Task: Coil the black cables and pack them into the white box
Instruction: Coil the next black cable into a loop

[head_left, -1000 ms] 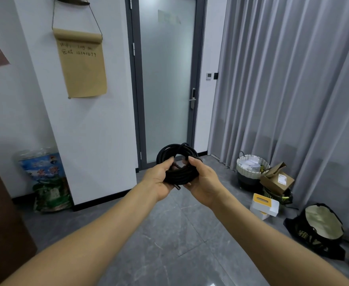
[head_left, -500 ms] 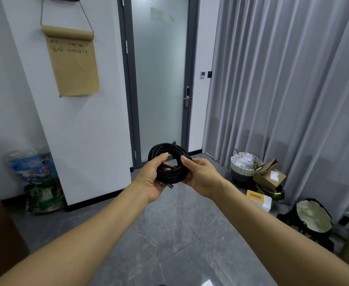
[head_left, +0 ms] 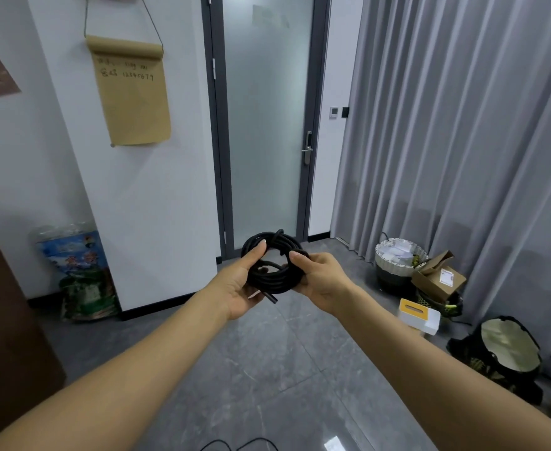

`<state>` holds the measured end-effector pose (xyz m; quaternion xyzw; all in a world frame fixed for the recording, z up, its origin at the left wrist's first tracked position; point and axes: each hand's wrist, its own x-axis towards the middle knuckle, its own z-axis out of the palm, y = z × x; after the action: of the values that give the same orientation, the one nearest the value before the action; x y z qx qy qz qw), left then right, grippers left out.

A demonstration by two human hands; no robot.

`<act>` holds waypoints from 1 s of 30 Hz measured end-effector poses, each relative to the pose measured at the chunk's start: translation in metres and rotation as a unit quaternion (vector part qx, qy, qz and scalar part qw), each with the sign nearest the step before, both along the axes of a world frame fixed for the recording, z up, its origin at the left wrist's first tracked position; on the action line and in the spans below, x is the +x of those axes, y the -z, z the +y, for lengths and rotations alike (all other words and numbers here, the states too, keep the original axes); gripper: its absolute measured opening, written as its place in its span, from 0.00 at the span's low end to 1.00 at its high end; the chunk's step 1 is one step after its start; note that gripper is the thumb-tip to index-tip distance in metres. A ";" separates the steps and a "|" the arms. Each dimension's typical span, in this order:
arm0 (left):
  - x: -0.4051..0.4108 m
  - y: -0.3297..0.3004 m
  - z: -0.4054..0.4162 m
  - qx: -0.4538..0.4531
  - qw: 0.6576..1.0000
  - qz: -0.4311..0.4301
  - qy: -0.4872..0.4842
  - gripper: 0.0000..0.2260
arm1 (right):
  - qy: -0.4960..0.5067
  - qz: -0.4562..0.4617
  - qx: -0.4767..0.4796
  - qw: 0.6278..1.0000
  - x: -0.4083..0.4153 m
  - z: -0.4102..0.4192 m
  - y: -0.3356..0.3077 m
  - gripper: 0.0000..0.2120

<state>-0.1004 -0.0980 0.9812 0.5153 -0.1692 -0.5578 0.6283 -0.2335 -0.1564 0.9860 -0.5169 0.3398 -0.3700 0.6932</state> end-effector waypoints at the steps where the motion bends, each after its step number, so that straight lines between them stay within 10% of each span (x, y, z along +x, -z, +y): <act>1: 0.002 0.003 0.002 0.000 1.000 -0.002 -0.007 0.17 | -0.002 0.006 0.002 1.000 0.001 0.001 0.003 0.08; 13: 0.047 0.120 0.090 0.149 0.960 -0.169 -0.167 0.10 | -0.070 0.094 0.123 0.985 0.059 0.039 0.114 0.09; 30: 0.124 0.406 0.335 0.372 0.891 -0.179 -0.187 0.06 | -0.138 0.237 0.209 0.939 0.161 0.229 0.400 0.12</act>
<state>0.0236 0.2368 0.5753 0.8243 0.0408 -0.3504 0.4428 -0.0723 0.0727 0.5861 -0.4752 0.4894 -0.0579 0.7290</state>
